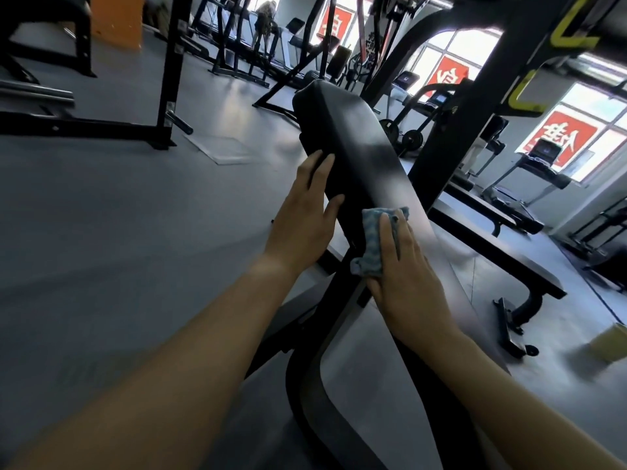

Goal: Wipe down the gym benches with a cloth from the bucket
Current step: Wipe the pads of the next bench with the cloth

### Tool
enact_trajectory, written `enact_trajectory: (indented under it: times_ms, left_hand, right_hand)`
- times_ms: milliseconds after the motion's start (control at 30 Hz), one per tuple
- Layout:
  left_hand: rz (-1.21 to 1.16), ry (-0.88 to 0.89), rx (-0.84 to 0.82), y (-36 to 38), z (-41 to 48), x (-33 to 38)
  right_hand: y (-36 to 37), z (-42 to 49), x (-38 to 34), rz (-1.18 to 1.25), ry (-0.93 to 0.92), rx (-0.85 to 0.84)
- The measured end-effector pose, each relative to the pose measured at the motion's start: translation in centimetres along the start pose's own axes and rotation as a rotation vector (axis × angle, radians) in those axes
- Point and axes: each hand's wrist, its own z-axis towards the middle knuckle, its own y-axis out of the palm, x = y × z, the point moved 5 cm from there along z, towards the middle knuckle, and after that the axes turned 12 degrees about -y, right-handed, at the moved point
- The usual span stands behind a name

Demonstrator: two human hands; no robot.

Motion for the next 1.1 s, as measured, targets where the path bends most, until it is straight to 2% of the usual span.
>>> enact_trajectory:
  times_ms: [300, 633, 833, 967, 1100]
  left_hand:
    - [-0.041, -0.028, 0.034, -1.2, 0.6, 0.0]
    - [-0.066, -0.063, 0.027, -0.9, 0.6, 0.2]
    - [-0.104, -0.085, 0.012, -0.7, 0.5, -0.3]
    - [-0.115, -0.102, 0.027, -1.0, 0.5, -0.3]
    - [-0.12, -0.119, -0.005, -0.5, 0.1, 0.0]
  right_hand:
    - [-0.6, 9.9, 0.6, 0.217, 0.028, 0.067]
    - [-0.2, 2.3, -1.0, 0.015, -0.05, 0.076]
    - [-1.1, 5.9, -0.4, -0.087, -0.156, 0.015]
    - [-1.2, 7.8, -0.4, 0.002, -0.169, 0.03]
    - [-1.3, 4.8, -0.6, 0.089, -0.154, 0.067]
